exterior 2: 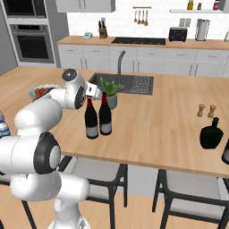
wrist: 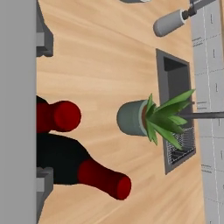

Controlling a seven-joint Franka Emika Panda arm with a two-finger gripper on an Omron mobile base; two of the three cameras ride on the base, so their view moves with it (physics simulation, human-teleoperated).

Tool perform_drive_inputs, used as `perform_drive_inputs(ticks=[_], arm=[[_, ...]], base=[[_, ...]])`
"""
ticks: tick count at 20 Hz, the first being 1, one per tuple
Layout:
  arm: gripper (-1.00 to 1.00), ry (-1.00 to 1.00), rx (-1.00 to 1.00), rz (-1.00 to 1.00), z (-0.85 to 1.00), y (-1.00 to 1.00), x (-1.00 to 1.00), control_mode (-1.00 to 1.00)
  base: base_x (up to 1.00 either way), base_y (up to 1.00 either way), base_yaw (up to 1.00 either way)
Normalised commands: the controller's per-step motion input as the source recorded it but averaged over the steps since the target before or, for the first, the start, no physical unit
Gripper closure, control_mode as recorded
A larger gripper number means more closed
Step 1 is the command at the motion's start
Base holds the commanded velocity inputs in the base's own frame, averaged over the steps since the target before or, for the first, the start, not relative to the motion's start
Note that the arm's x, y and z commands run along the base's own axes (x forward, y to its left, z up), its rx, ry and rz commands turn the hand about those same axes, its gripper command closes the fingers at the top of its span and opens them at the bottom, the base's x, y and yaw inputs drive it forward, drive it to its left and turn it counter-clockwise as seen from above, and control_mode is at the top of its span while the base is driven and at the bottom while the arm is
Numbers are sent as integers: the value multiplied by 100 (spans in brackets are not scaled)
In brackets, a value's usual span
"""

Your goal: Move the plastic bottles in the middle to the plastics group, and the glass bottles in the middle to the glass group.

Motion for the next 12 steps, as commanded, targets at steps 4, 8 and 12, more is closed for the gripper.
perform_drive_inputs(ticks=[4,8,12], arm=[[-100,4,0,0,-3,0,14,-100],[-100,1,0,0,-2,0,19,-100],[-100,0,0,0,-10,0,8,-100]], base=[[0,0,0],[0,0,0],[0,0,0]])
